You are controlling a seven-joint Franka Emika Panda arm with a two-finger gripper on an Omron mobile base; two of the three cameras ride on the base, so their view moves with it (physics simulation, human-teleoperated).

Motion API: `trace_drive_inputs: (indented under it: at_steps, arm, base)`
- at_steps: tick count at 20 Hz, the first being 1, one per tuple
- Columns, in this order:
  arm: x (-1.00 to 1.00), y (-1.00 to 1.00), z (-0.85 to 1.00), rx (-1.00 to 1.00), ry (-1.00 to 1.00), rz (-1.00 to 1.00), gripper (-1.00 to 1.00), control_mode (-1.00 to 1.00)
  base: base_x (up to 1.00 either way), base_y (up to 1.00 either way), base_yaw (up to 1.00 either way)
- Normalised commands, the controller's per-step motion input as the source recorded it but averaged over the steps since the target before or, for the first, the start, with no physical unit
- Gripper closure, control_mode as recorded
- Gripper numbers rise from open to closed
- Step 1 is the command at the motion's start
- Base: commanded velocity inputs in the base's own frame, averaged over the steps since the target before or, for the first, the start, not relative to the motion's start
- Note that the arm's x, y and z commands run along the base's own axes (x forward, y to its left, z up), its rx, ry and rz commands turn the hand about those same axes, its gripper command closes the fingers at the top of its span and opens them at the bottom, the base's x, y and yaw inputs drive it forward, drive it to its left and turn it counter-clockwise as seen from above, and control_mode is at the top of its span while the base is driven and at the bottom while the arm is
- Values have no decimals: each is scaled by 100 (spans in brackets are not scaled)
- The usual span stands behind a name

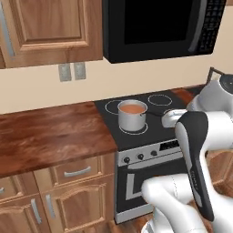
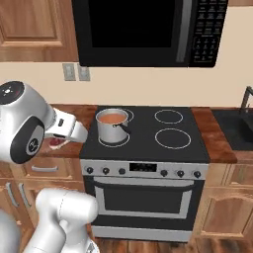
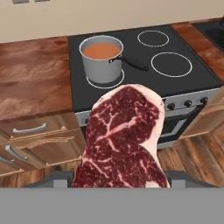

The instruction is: Retrieve the steak from the fridge and place it on the saucepan with marinade on the stove.

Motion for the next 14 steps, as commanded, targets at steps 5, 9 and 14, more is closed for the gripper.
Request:
trace_drive_inputs:
  at_steps: [5, 9, 14]
  arm:
    - [0, 0, 0, 0, 0, 0, 100, 100]
    - [0, 0, 0, 0, 0, 0, 100, 100]
    - [0, 0, 0, 0, 0, 0, 100, 100]
  base:
    - [63, -40, 20]
    - [35, -3, 15]
    - [37, -5, 31]
